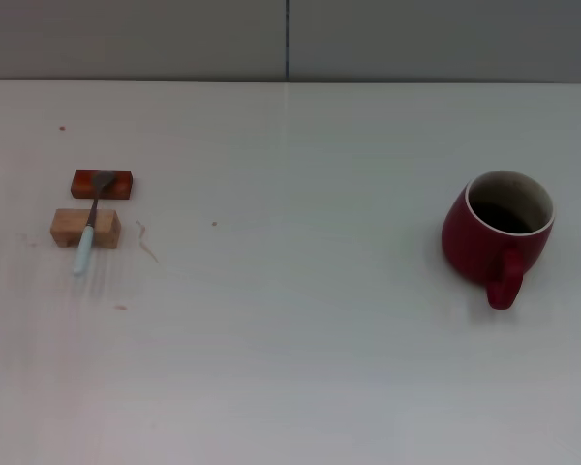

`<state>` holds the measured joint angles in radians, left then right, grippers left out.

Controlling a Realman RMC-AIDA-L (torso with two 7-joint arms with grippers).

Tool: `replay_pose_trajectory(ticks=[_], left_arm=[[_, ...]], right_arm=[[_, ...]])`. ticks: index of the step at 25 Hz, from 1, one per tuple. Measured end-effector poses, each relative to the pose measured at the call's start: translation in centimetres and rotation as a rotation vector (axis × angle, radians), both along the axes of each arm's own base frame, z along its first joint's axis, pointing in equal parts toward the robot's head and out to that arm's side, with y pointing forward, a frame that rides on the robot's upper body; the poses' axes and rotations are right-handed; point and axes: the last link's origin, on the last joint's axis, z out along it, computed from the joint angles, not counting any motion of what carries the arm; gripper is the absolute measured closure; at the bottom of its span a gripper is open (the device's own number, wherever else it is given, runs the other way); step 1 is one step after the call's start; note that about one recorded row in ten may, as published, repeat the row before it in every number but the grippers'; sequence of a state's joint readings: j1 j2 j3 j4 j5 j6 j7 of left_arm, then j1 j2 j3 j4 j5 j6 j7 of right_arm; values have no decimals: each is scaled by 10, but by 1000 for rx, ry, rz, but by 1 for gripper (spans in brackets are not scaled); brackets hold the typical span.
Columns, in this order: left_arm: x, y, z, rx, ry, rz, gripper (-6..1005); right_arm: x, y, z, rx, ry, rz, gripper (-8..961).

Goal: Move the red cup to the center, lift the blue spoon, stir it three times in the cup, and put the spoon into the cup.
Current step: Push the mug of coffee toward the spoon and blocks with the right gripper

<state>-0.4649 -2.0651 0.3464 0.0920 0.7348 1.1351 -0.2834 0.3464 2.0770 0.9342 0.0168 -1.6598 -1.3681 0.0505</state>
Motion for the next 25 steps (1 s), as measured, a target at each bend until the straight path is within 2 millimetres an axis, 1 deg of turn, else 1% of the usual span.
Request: replay_pose_trajectory(ticks=[18, 25], left_arm=[[7, 8, 0, -1, 1, -23, 170], [9, 10, 0, -1, 1, -29, 169]], right_arm=[[-3, 4, -1, -7, 0, 15, 329], [-1, 1, -1, -9, -4, 8, 340]])
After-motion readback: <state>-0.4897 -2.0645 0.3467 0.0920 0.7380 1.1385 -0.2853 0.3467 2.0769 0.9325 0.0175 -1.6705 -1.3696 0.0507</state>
